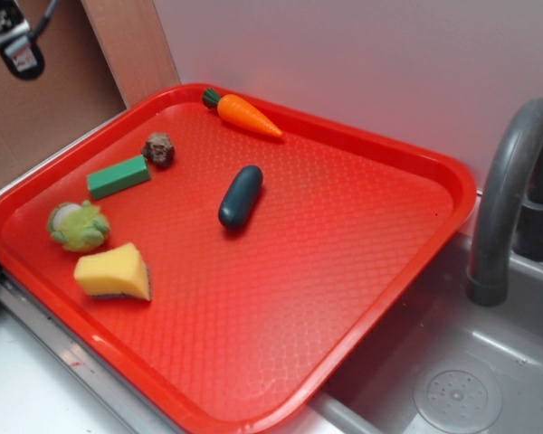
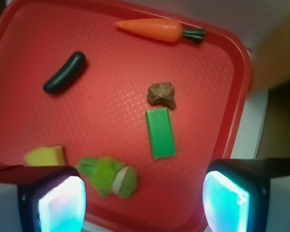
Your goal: Grab the green block.
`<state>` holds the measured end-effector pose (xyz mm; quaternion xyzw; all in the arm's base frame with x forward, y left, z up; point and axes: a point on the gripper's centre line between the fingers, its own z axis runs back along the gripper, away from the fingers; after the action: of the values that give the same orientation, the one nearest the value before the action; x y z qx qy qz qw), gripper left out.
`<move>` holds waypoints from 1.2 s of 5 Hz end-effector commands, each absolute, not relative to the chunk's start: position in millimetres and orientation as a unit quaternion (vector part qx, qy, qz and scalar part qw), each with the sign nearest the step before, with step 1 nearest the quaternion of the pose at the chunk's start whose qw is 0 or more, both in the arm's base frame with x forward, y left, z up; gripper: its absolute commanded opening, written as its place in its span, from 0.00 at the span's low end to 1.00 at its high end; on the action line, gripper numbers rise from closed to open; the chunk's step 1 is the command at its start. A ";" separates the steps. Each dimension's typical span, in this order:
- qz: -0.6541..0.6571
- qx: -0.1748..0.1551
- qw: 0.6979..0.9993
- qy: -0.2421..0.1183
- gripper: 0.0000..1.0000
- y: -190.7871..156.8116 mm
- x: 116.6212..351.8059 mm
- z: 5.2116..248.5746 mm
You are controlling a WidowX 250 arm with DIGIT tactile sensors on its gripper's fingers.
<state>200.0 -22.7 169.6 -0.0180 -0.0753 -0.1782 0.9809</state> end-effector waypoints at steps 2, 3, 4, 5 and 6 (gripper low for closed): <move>-0.194 -0.007 0.980 -0.046 1.00 -3.1 233.6 75.1; -0.219 -0.017 0.975 -0.022 1.00 -3.4 243.7 43.3; -0.264 -0.027 0.964 0.017 1.00 -14.2 237.4 7.4; -0.263 -0.043 0.963 0.036 0.95 -22.4 228.0 -7.5; -0.269 -0.031 0.962 0.029 0.00 -28.3 229.6 -4.7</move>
<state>245.8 -21.6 9.7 -0.0288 0.0032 -0.2599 0.9652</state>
